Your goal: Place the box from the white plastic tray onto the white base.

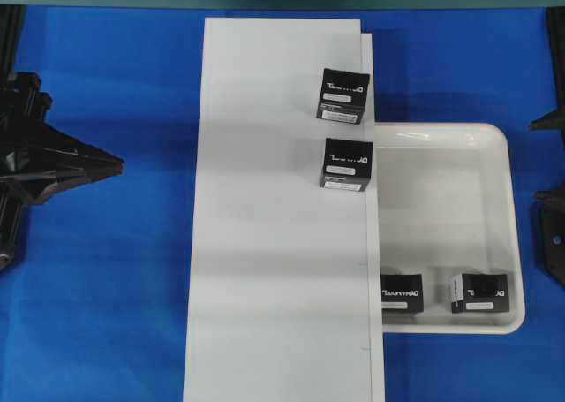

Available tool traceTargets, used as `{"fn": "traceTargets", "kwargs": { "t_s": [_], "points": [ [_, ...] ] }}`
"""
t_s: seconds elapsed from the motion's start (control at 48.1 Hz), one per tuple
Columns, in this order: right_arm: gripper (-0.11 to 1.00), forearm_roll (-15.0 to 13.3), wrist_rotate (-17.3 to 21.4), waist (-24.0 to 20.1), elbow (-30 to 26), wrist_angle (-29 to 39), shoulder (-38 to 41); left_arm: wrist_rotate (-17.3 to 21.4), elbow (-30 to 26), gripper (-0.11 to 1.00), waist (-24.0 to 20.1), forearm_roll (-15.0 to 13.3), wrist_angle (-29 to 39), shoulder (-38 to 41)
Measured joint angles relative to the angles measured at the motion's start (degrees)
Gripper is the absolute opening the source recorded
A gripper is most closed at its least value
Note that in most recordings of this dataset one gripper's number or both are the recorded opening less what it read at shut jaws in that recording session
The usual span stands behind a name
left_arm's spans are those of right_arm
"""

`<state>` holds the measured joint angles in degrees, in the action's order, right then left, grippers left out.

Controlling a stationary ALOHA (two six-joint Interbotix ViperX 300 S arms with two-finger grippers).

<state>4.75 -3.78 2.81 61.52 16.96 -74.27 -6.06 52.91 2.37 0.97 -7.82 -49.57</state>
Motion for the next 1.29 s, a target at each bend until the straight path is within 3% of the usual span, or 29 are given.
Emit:
{"fn": "traceTargets", "kwargs": {
  "t_s": [1.29],
  "points": [
    [0.98, -0.1, 0.0, -0.1, 1.1, 0.2, -0.4, 0.1, 0.4, -0.07, 0.3, -0.1, -0.1, 0.5]
  ]
}}
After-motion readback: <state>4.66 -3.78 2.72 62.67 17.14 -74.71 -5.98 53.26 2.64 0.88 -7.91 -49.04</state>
